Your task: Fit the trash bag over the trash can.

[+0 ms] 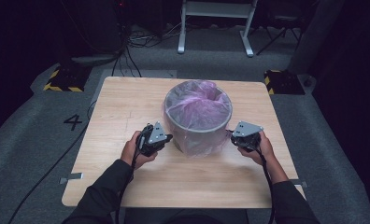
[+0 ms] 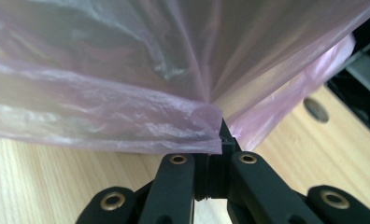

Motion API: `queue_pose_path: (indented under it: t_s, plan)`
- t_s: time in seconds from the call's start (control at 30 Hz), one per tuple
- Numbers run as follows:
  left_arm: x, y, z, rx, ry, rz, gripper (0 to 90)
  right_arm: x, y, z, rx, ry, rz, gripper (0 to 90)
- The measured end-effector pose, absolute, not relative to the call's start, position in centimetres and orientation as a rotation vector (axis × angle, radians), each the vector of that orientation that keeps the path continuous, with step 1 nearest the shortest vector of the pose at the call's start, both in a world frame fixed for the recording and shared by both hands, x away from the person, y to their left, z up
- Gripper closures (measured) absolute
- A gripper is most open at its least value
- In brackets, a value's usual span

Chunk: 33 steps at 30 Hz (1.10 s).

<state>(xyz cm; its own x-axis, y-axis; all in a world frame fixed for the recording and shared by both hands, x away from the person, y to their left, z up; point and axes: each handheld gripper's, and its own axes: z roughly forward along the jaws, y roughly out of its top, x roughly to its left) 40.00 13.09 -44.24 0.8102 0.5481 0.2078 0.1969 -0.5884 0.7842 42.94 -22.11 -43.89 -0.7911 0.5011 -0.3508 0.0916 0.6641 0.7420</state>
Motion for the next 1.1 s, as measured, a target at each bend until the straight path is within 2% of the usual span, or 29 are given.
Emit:
queue_pose_path:
  t_s: [0.2,0.33,0.37,0.4,0.47,0.53,0.57,0.63,0.7,0.77,1.0,1.1]
  plan:
    - [40.3,13.1,-45.1,2.204,0.555,0.524,90.0,43.8,-22.5,-44.7,0.508,2.399,1.016,90.0]
    - [40.2,13.6,-45.4,2.161,0.573,0.508,90.0,44.7,-22.4,-45.9,0.548,2.463,0.976,88.6]
    - [40.2,13.9,-45.4,2.139,0.589,0.509,86.1,44.9,-22.4,-46.1,0.553,2.477,0.976,87.3]
    - [40.3,14.2,-45.3,2.129,0.616,0.505,67.6,45.0,-22.4,-46.2,0.566,2.477,0.972,87.2]
    - [40.6,15.1,-45.1,2.099,0.67,0.507,45.7,45.0,-22.6,-46.1,0.571,2.47,0.969,86.4]
    - [40.8,16.2,-44.9,2.043,0.705,0.459,30.7,44.9,-22.8,-45.9,0.597,2.452,0.972,73.4]
    - [40.8,16.5,-44.7,2.024,0.714,0.457,24.6,44.9,-23.1,-45.7,0.631,2.432,0.979,61.2]
    - [40.7,17.2,-44.0,1.986,0.71,0.454,19.1,44.8,-23.9,-45.3,0.659,2.454,1.011,45.5]
    - [40.7,17.6,-43.3,1.96,0.702,0.446,16.5,44.4,-24.7,-45.0,0.671,2.479,1.026,35.7]
    - [40.8,17.8,-42.8,1.933,0.693,0.417,15.4,43.8,-25.8,-44.5,0.666,2.494,1.077,30.2]
    - [41.2,16.9,-42.5,1.952,0.673,0.405,15.8,41.7,-29.4,-42.2,0.666,2.442,1.242,21.1]
    - [41.3,16.3,-42.6,1.976,0.672,0.434,19.4,40.9,-29.5,-42.2,0.635,2.459,1.232,20.8]
